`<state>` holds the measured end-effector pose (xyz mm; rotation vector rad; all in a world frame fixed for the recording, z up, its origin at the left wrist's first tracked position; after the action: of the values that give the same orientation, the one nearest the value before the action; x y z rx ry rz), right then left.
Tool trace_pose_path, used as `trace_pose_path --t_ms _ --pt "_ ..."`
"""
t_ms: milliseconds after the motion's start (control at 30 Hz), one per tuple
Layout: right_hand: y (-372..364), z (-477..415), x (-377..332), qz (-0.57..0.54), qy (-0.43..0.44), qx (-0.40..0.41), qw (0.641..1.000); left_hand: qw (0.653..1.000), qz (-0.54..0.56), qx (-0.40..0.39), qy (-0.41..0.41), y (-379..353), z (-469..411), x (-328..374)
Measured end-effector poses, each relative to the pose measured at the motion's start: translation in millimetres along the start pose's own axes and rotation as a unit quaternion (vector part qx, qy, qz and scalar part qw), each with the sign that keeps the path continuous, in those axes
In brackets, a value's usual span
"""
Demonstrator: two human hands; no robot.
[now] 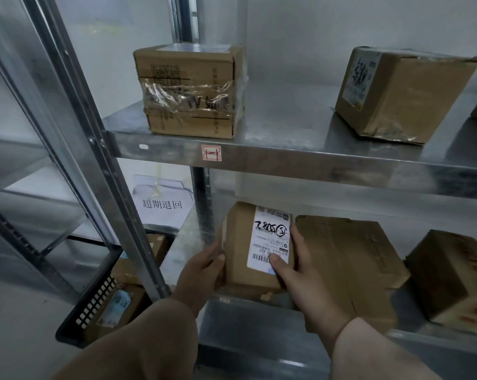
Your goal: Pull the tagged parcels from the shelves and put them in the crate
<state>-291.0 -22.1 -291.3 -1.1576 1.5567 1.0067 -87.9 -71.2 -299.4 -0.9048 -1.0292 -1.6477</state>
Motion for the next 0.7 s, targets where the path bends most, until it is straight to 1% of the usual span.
trace_pose_path --t_ms 100,133,233,333,433,600,700 --pt "-8 7 3 0.021 0.007 -0.01 1.0 0.998 0.028 -0.061 0.014 -16 13 0" --pt "-10 8 4 0.026 0.009 -0.013 1.0 0.997 0.028 -0.07 0.011 -17 15 -2" --pt "-16 14 6 0.05 0.013 -0.035 0.998 0.998 0.021 -0.066 0.011 -9 19 -7" --pt "-25 20 7 0.045 0.009 -0.039 0.998 0.997 0.041 -0.067 0.02 4 18 -15" --pt "-34 22 2 0.044 0.007 -0.024 0.999 0.997 0.029 -0.067 0.022 13 15 -16" --pt "-52 15 1 0.035 -0.002 0.003 0.999 0.999 0.009 -0.052 -0.001 30 -2 0" --pt "-63 3 -1 0.058 -0.002 0.024 0.998 0.998 -0.012 -0.058 -0.013 35 -15 10"
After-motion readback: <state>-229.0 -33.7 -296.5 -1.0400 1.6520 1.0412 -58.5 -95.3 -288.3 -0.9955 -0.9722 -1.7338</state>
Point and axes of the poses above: each hand's wrist, its own z-axis away from the middle knuckle, its own y-axis out of the back of the hand, x = y × z, the point moved 8 cm from there along -z, towards the middle knuckle, and after that the axes turned 15 degrees about y, right-handed, at the moved point
